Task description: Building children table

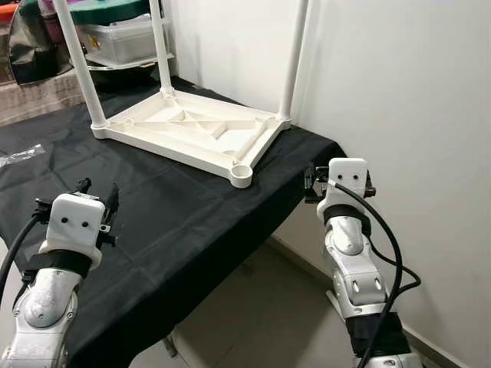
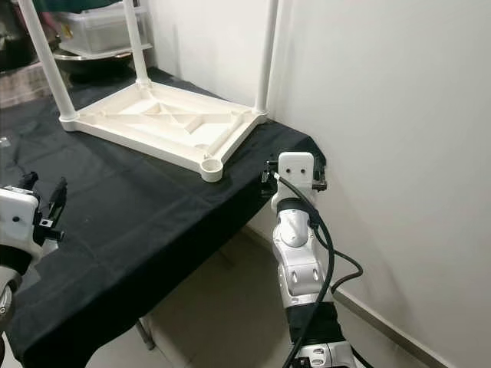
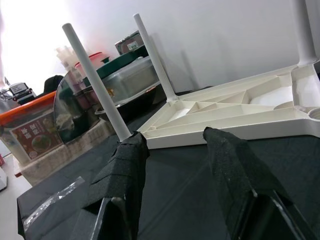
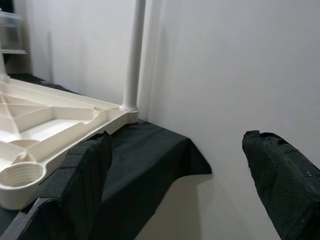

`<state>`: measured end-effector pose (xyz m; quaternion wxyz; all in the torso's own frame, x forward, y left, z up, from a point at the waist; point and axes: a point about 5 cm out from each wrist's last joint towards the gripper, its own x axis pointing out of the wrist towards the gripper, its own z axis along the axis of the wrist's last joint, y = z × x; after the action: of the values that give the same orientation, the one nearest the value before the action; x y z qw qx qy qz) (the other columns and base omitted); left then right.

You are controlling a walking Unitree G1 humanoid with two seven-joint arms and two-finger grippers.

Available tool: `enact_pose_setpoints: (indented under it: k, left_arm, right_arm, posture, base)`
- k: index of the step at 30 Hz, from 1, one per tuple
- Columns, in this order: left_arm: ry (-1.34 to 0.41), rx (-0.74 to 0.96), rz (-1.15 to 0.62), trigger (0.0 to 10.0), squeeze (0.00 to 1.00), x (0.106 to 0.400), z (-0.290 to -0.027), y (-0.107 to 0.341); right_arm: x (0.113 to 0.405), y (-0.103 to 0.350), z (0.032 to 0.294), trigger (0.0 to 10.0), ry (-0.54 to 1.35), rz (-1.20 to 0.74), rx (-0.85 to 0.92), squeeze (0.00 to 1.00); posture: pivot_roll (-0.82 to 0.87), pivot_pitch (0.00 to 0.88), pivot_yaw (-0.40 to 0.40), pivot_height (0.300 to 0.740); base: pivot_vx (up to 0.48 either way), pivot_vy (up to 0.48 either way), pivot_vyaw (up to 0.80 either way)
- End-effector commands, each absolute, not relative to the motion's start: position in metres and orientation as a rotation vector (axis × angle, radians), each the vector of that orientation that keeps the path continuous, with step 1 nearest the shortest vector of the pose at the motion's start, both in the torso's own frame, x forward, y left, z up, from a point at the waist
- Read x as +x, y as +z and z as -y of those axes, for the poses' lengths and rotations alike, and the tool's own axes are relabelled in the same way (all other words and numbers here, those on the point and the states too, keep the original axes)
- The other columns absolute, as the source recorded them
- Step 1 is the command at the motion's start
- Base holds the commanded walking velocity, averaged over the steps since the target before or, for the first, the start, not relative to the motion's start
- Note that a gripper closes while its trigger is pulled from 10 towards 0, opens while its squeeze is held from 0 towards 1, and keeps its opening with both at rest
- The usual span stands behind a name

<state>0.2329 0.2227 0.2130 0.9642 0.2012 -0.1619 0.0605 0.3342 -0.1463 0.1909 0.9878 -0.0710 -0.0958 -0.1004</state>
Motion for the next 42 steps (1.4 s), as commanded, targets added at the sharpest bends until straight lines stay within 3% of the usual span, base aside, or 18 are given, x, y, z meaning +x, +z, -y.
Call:
enact_pose_setpoints:
  k: [1, 2, 3, 4, 5, 6, 11, 15, 17, 19, 20, 25, 42]
  left_arm:
    - [0.12, 0.408, 0.307, 10.0, 0.0, 0.232, -0.222, 0.209]
    - [0.116, 0.409, 0.302, 10.0, 0.0, 0.233, -0.221, 0.208]
    - [0.109, 0.419, 0.298, 10.0, 0.0, 0.233, -0.219, 0.206]
    - [0.109, 0.419, 0.298, 10.0, 0.0, 0.233, -0.219, 0.206]
    - [0.103, 0.425, 0.295, 10.0, 0.0, 0.234, -0.218, 0.205]
    - [0.1, 0.424, 0.29, 10.0, 0.0, 0.236, -0.215, 0.202]
    - [0.094, 0.415, 0.288, 10.0, 0.0, 0.238, -0.211, 0.201]
    - [0.092, 0.413, 0.287, 10.0, 0.0, 0.238, -0.21, 0.2]
    - [0.097, 0.411, 0.286, 10.0, 0.0, 0.239, -0.211, 0.2]
    - [0.1, 0.41, 0.286, 10.0, 0.0, 0.239, -0.212, 0.2]
    - [0.102, 0.41, 0.286, 10.0, 0.0, 0.239, -0.212, 0.2]
    - [0.106, 0.405, 0.286, 10.0, 0.0, 0.239, -0.211, 0.199]
    - [0.113, 0.383, 0.283, 10.0, 0.0, 0.241, -0.21, 0.195]
  right_arm:
    - [0.336, 0.183, 0.14, 10.0, -0.161, 0.151, -0.154, 1.0]
    - [0.335, 0.181, 0.138, 10.0, -0.147, 0.149, -0.151, 1.0]
    - [0.335, 0.179, 0.135, 10.0, -0.13, 0.14, -0.149, 0.64]
    - [0.335, 0.179, 0.135, 10.0, -0.13, 0.14, -0.149, 0.64]
    - [0.335, 0.178, 0.134, 10.0, -0.123, 0.133, -0.158, 0.45]
    - [0.335, 0.175, 0.131, 10.0, -0.096, 0.113, -0.208, 0.33]
    - [0.335, 0.173, 0.128, 10.0, -0.075, 0.11, -0.3, 0.29]
    - [0.334, 0.172, 0.128, 10.0, -0.069, 0.102, -0.274, 0.27]
    - [0.335, 0.171, 0.127, 10.0, -0.065, 0.097, -0.268, 0.09]
    - [0.336, 0.171, 0.127, 10.0, -0.063, 0.095, -0.265, 0.09]
    - [0.336, 0.171, 0.126, 10.0, -0.058, 0.091, -0.269, 0.04]
    - [0.337, 0.17, 0.123, 10.0, -0.042, 0.084, -0.281, 0.0]
    - [0.338, 0.166, 0.129, 10.0, -0.054, 0.057, -0.244, 0.0]
  posture:
    - [-0.03, 0.0, -0.063, 0.74]
    - [-0.03, 0.0, -0.063, 0.74]
    - [-0.04, 0.0, -0.063, 0.74]
    - [-0.04, 0.0, -0.063, 0.74]
    - [-0.04, 0.0, -0.06, 0.74]
    - [-0.04, 0.0, -0.059, 0.74]
    - [-0.05, 0.0, -0.06, 0.74]
    - [-0.05, 0.0, -0.061, 0.74]
    - [-0.05, 0.0, -0.064, 0.74]
    - [-0.05, 0.0, -0.064, 0.74]
    - [-0.05, 0.0, -0.066, 0.74]
    - [-0.05, 0.0, -0.07, 0.74]
    - [-0.06, 0.0, -0.068, 0.74]
  base:
    - [0.0, 0.0, 0.0]
    - [0.0, 0.0, 0.0]
    - [0.0, -0.274, 0.0]
    - [0.0, -0.274, 0.0]
    - [0.0, -0.442, 0.0]
    - [0.0, -0.469, 0.0]
    - [0.0, -0.469, 0.58]
    - [0.0, -0.465, 0.8]
    - [0.0, -0.469, 0.8]
    - [0.0, -0.469, 0.8]
    - [0.0, -0.469, 0.8]
    - [0.0, -0.469, 0.8]
    - [0.0, -0.465, 0.0]
